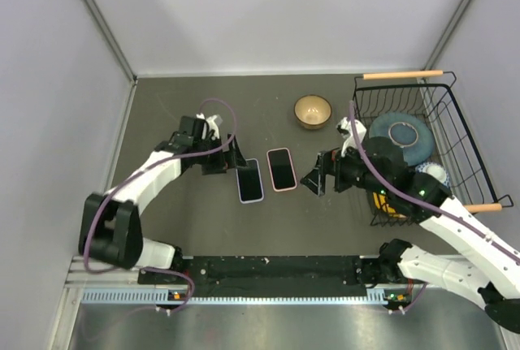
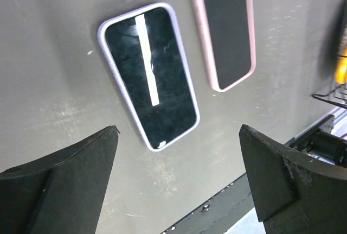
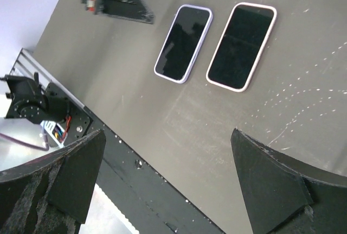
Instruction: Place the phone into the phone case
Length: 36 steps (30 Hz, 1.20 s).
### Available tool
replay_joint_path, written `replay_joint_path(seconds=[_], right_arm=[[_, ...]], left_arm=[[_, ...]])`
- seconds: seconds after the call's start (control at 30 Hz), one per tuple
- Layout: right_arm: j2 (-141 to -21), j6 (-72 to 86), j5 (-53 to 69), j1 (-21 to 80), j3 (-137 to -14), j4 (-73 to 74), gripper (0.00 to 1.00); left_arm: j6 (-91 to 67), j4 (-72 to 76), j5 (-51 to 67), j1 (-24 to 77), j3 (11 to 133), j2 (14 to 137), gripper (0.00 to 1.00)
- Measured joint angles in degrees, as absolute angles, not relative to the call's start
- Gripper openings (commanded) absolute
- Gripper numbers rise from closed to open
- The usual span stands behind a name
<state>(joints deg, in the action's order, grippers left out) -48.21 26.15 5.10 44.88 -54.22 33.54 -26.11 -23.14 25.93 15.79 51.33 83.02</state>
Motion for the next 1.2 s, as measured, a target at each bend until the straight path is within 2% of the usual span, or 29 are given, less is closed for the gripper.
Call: replay_joint_path(seconds=[0.37, 0.6, 0.9, 1.2], right_arm=[[-41.71, 26.15, 0.69, 44.88, -56.8, 35.29, 0.99], [-39.27, 26.68, 0.45, 44.88, -56.8, 35.2, 0.99], [-33.95, 27.18, -0.12, 44.88, -56.66, 33.65, 0.99], [-33.8, 27.7, 0.38, 44.88, -55.48, 32.29, 0.99]], left_arm=[[-23.0, -22.76, 35.86, 15.77, 51.44, 50.0, 0.99], [-23.03, -16.73, 40.1, 15.79, 46.46, 31.05, 0.99], [-23.03, -16.25, 41.12, 15.77, 45.17, 28.75, 0.99], [-23.88, -15.99, 41.8, 15.77, 44.82, 28.62, 0.99]])
